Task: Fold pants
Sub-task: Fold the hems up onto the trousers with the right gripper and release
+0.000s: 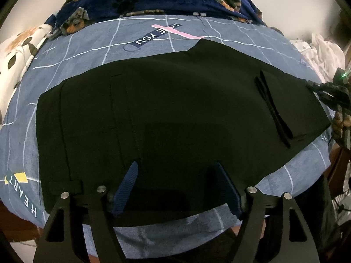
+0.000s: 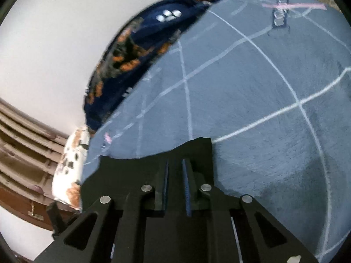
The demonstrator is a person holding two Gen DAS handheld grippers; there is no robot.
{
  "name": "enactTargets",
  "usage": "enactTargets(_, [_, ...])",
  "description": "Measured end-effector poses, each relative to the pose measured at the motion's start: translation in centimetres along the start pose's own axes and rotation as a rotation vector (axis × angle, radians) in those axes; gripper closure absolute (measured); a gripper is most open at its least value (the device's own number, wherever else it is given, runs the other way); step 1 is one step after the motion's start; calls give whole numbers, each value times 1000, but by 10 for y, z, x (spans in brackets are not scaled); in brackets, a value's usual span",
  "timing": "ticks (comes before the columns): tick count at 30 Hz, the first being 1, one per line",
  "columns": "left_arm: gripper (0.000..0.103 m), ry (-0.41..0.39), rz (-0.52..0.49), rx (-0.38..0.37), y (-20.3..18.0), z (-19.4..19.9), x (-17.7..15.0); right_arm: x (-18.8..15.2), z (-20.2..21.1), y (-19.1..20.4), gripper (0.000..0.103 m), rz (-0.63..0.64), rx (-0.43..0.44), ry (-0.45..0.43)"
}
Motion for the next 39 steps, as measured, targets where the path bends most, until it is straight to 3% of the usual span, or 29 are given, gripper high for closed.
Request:
enactTargets(1, [28,0,-1,0,0,0,0,-1,-1,-3,103,5,-20,3])
enactTargets(7, [27,3,0,-1,1,0,0,0,2,2,103,17,-38,8])
enactTargets(9, [27,3,2,-1,2,1,0,-2,18,6,93,10,29,-28])
enactTargets(16, [27,-1,23,-15,4,2,2,-49,61,14,93,77,146,-34])
enactTargets(21, [27,-3,27,-19,4,2,2,-90,50,13,94,138,77,34])
enactTargets(24, [27,-11,36,-29,5,5,3,-97,40,2,103,98,64,29])
enactTargets(26, [27,-25,48,-39,7,9,4,-97,39,1,103,88,68,31])
enactTargets(29, [27,-52,64,-41,9,17,6,-95,42,14,102,140,28,30])
enactTargets(30, [27,-60,66,-37,10,19,7,-95,45,20,93,147,35,23])
enactTargets(39, [27,-118,32,54,11,36,12,-93,61,104,90,267,123,-31])
Point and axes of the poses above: each gripper's, at about its wrist camera, not at the fingertips, and z roughly against the way its jaws point, y to its left, x to its top, the point moved 3 cm from there along -z, roughly the way its jaws point, and after that the axes turned 5 degrees about -x, right-handed, at the moved point
